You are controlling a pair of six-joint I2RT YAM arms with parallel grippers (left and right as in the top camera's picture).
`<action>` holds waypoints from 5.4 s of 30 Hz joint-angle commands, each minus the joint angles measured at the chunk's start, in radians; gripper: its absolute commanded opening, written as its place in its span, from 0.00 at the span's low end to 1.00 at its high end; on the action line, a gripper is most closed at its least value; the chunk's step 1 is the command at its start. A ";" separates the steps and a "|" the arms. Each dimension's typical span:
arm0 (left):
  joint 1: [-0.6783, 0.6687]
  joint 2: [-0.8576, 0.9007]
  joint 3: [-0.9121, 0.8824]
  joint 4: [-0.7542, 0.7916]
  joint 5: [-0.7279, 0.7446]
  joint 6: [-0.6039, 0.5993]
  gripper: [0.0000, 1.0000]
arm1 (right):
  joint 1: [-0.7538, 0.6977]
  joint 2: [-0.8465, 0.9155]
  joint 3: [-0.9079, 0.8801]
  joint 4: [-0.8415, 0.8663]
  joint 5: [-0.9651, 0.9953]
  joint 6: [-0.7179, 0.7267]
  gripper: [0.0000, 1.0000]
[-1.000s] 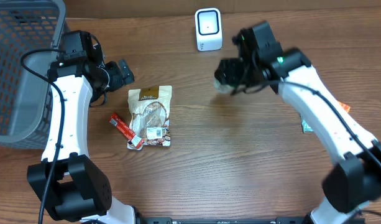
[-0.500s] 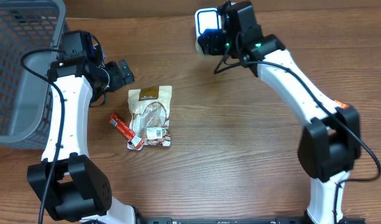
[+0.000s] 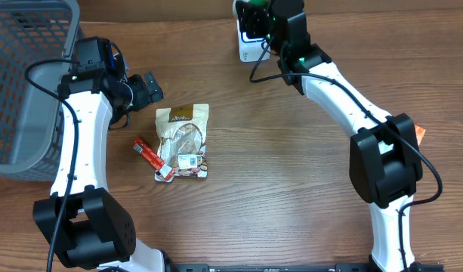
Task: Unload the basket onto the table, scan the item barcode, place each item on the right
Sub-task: 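Carry the jar to the white scanner and hold it there, then carry the jar right and set it beside the wipes packet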
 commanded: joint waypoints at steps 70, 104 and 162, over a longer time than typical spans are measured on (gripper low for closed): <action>0.003 -0.006 0.014 0.000 -0.002 -0.013 1.00 | 0.051 -0.009 0.043 0.244 0.259 -0.177 0.04; 0.003 -0.006 0.014 0.000 -0.002 -0.013 1.00 | -0.200 -0.362 -0.357 -1.267 0.207 -0.071 0.04; 0.003 -0.006 0.014 0.000 -0.002 -0.013 1.00 | -0.253 -0.363 -0.443 -1.143 0.374 -0.075 0.88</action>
